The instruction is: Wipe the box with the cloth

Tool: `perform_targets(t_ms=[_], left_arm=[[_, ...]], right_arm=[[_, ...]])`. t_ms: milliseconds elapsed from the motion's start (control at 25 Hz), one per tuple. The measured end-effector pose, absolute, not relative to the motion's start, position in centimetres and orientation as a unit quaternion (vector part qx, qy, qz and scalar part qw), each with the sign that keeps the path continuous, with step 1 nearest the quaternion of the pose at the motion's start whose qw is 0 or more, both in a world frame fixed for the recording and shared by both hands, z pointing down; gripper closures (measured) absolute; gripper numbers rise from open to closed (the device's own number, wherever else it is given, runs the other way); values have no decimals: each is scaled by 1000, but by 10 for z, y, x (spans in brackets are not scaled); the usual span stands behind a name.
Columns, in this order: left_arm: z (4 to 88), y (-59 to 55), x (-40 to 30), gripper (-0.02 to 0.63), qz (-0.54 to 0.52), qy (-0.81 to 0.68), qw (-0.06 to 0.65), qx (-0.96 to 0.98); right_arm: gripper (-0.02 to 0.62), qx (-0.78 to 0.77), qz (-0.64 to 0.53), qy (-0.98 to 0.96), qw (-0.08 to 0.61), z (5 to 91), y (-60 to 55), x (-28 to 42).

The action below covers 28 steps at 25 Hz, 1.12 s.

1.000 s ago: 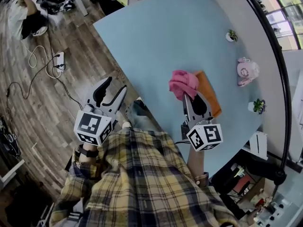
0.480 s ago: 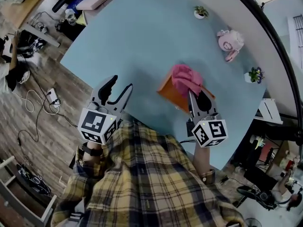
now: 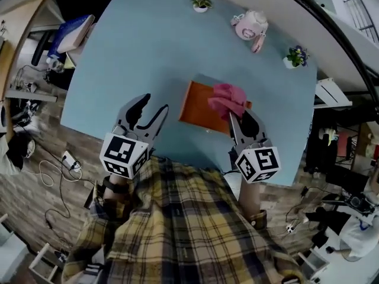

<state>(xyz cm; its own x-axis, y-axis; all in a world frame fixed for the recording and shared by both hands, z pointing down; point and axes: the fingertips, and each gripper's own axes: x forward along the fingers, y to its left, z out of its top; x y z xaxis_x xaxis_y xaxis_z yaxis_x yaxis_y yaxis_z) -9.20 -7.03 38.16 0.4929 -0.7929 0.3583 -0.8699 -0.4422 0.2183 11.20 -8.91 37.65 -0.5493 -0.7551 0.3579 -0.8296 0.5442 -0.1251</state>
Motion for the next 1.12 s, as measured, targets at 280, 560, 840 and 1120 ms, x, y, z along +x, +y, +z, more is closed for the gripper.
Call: perform_targets(t_ms=[280, 560, 840, 1120], left_arm=[[386, -97, -60, 400, 114, -416, 192, 882], [397, -104, -38, 402, 130, -373, 198, 897], [412, -106, -28, 405, 146, -348, 212, 901], [435, -96, -13, 405, 159, -319, 236, 904]], right_arm=[[508, 523, 150, -829, 128, 375, -85, 137], [508, 550, 160, -811, 123, 377, -83, 146], [508, 556, 170, -804, 124, 383, -88, 143], [508, 546, 177, -808, 134, 391, -90, 135]])
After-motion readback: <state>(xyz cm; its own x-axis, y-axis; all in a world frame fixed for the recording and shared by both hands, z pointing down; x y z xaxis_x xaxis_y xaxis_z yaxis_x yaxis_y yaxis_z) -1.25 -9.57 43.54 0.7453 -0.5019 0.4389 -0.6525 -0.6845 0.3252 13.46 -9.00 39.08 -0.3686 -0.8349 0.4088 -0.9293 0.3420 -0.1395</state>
